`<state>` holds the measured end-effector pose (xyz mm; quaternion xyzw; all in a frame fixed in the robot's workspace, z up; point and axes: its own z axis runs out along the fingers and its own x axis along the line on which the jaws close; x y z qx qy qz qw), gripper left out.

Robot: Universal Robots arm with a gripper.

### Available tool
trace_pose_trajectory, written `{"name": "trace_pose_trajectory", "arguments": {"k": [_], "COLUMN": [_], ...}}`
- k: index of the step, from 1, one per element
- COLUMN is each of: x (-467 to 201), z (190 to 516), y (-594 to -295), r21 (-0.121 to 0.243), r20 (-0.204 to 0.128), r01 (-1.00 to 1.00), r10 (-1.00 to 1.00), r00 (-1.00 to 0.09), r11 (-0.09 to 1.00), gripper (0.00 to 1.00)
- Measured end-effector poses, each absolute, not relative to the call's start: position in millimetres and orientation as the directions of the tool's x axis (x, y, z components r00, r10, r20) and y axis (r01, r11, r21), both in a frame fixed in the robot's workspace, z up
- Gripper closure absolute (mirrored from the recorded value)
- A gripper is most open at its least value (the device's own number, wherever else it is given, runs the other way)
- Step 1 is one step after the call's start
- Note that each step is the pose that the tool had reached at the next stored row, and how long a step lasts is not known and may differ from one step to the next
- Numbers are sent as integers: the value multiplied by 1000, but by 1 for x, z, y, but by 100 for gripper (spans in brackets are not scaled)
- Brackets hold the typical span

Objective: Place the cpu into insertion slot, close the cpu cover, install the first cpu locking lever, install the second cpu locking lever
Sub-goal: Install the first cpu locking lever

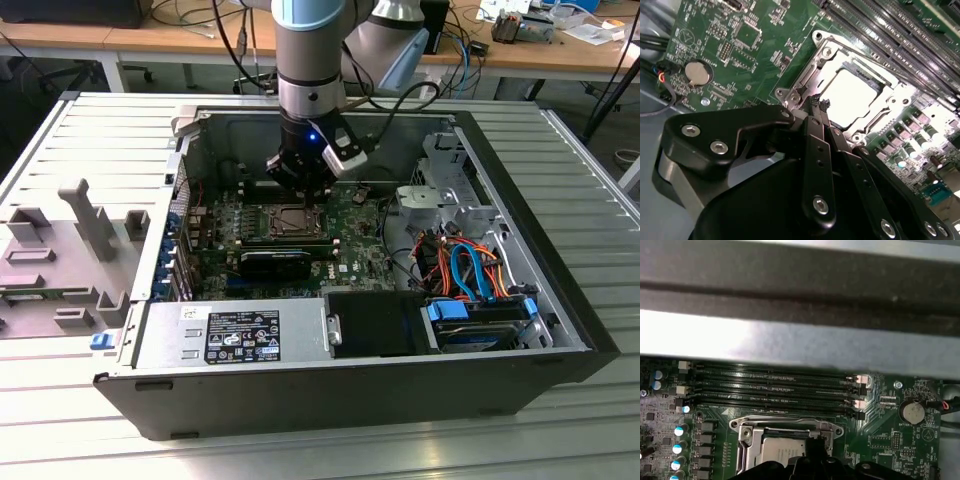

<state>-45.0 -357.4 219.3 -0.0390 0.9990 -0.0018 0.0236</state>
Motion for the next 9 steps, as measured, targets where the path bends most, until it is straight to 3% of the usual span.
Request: {"name": "trace_pose_trajectory", "arguments": {"k": [9], "x": [-41], "z": [226], "y": [-362], "r21": [-52], "r20": [-43], "r01": [-65], "r10": [-67], "r00": [-997], "r11": [997], "gripper": [89]}}
